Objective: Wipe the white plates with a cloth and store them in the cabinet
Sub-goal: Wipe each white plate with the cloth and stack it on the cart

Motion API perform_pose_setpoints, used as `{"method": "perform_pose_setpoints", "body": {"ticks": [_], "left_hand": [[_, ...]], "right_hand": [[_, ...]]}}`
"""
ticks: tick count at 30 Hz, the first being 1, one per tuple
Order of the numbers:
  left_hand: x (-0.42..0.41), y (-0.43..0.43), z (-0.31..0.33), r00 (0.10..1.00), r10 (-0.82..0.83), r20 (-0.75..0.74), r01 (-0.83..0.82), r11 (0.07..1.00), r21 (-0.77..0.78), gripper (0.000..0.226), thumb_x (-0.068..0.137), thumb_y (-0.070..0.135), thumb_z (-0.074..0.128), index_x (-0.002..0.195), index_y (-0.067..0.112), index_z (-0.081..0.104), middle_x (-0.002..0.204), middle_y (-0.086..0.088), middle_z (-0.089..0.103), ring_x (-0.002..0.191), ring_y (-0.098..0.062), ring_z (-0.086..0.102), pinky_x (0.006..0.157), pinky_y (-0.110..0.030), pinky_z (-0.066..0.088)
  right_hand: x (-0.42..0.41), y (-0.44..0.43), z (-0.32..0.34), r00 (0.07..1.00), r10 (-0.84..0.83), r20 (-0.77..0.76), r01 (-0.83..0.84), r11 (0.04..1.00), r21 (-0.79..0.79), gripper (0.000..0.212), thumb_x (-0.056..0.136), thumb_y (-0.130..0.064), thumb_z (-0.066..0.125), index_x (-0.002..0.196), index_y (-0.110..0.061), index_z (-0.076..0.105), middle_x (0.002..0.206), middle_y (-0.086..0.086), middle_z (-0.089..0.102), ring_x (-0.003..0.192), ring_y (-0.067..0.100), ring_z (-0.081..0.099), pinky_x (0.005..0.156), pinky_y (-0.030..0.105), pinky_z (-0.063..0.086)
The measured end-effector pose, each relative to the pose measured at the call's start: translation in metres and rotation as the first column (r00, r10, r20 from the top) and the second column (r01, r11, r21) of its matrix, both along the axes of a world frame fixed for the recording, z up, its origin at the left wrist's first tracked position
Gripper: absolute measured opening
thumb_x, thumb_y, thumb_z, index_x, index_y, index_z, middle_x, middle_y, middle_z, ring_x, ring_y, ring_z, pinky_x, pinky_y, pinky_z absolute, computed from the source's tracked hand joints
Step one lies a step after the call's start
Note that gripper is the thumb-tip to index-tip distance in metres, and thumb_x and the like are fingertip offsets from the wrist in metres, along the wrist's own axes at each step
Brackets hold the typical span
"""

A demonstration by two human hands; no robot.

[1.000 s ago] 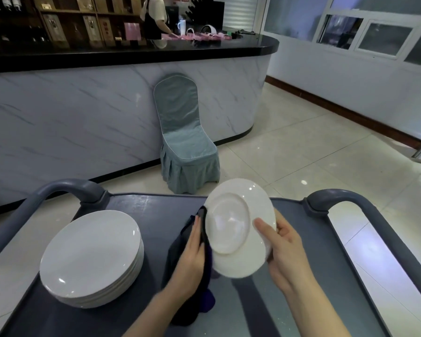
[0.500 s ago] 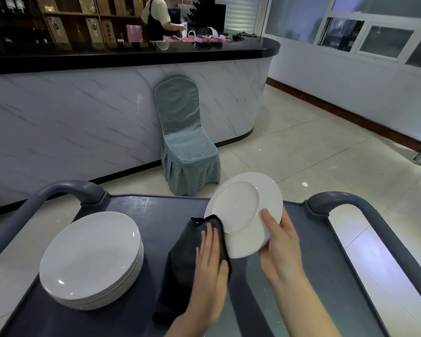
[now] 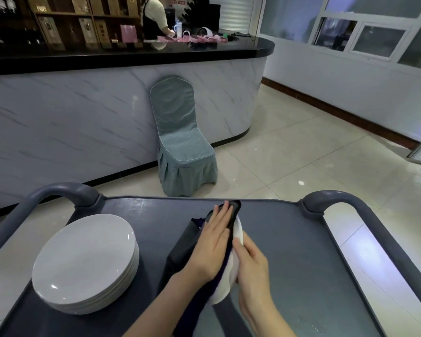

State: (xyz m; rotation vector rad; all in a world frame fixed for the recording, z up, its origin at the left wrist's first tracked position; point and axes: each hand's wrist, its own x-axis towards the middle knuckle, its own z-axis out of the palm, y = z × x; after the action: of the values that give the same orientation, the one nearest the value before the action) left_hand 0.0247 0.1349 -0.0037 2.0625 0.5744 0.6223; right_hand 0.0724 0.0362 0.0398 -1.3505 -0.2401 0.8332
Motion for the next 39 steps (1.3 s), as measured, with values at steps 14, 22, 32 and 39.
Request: {"method": "perform_pose_setpoints", "body": {"ticks": [14, 22, 32, 39], "left_hand": [[0.008, -0.007, -0.022, 0.998, 0.043, 0.054, -0.033, 0.982, -0.185, 0.05, 0.106, 0.02, 0.025, 0.144, 0.048, 0.011, 0.154, 0.038, 0.001, 0.146, 0.007, -0.003, 0.124, -0.036, 0.002], [-0.021, -0.02, -0.047, 0.986, 0.045, -0.16, -0.065, 0.991, -0.119, 0.059, 0.106, 0.008, 0.023, 0.143, 0.049, 0.002, 0.15, 0.037, -0.008, 0.148, 0.0, -0.01, 0.118, -0.029, -0.011], [-0.01, 0.003, -0.033, 0.998, 0.063, 0.004, -0.06, 0.971, -0.232, 0.052, 0.106, 0.008, 0.029, 0.144, 0.036, 0.009, 0.162, 0.009, 0.009, 0.15, -0.005, 0.003, 0.124, -0.043, 0.007], [-0.012, -0.037, -0.031, 0.993, -0.094, -0.065, 0.087, 0.991, -0.102, 0.06, 0.1, 0.021, 0.023, 0.144, 0.056, 0.002, 0.154, 0.04, -0.002, 0.144, 0.011, -0.005, 0.119, -0.028, -0.004]], "right_hand": [[0.017, -0.015, 0.001, 0.998, 0.042, -0.038, -0.04, 0.998, 0.055, 0.031, 0.1, -0.01, 0.052, 0.115, -0.026, 0.073, 0.11, 0.001, 0.076, 0.1, 0.017, 0.072, 0.073, 0.025, 0.057], [0.036, -0.019, 0.009, 0.999, -0.018, -0.04, 0.022, 0.993, 0.119, 0.03, 0.097, -0.008, 0.055, 0.115, -0.024, 0.073, 0.107, 0.001, 0.076, 0.085, 0.01, 0.073, 0.06, 0.021, 0.055], [0.029, -0.014, 0.007, 0.999, 0.032, -0.044, -0.027, 0.994, 0.102, 0.029, 0.098, -0.008, 0.054, 0.114, -0.023, 0.073, 0.104, 0.003, 0.077, 0.082, 0.011, 0.073, 0.059, 0.022, 0.055], [0.043, -0.016, 0.016, 0.999, -0.031, -0.041, 0.036, 0.991, 0.129, 0.031, 0.099, -0.008, 0.053, 0.103, -0.027, 0.077, 0.103, 0.004, 0.077, 0.084, 0.012, 0.073, 0.06, 0.021, 0.055]]}}
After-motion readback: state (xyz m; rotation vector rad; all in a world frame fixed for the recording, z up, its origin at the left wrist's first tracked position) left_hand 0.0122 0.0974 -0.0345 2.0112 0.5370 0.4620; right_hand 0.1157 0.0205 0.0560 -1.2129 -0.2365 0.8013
